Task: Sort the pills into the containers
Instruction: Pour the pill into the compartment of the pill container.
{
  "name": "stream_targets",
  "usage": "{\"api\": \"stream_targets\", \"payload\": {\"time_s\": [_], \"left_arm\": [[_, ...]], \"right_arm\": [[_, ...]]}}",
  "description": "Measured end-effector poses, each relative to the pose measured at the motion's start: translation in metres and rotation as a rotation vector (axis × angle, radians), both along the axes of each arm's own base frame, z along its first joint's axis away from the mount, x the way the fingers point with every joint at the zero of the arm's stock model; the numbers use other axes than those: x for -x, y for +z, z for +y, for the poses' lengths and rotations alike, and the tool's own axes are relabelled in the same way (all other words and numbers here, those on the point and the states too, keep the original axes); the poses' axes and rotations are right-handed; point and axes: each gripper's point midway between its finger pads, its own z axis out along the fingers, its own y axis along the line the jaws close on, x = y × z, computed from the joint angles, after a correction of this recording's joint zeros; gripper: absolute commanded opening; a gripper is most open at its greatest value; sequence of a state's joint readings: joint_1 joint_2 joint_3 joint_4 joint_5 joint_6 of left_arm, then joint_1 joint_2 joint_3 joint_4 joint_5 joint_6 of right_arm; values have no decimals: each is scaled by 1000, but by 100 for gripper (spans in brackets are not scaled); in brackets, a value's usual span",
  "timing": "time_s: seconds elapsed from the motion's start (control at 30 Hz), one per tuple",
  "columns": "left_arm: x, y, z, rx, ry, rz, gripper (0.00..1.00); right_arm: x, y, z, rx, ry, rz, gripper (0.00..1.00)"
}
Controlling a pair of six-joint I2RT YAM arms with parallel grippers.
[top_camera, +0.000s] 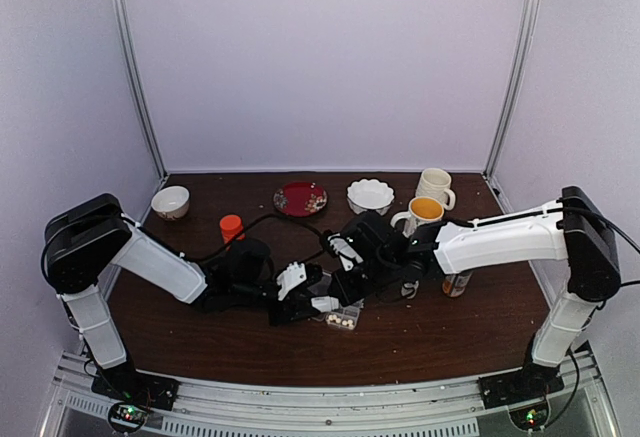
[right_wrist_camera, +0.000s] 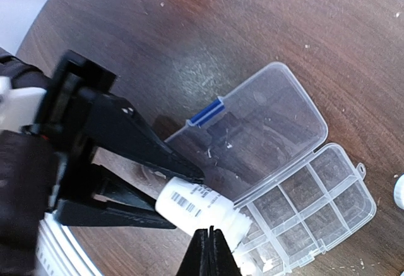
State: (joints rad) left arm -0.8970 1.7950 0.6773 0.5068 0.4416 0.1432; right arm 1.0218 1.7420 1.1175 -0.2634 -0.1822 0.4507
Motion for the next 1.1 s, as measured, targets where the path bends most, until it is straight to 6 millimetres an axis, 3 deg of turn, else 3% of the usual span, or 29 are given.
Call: {"api": "stream_targets", "payload": {"time_s": [0.17,0.37,0.47,0.67,0.97,1.1], "left_arm": [[0,1,0,1,1,2,0],[1,0,0,-2,1,5,0],[1,-1,1,-8,6,7,0],[2,-1,0,-10,5,7,0],[2,4,-1,-4,4,1,0],[3,2,0,-12,5,8,0]], "right_arm": [[-1,9,1,-25,0,-15,0],[1,-15,-1,25,0,16,0],[0,-16,0,27,1,16,0],[1,-13,-1,29,3,16,0],[1,8,2,-18,7,-12,0],[2,3,3,-14,9,-5,0]]}}
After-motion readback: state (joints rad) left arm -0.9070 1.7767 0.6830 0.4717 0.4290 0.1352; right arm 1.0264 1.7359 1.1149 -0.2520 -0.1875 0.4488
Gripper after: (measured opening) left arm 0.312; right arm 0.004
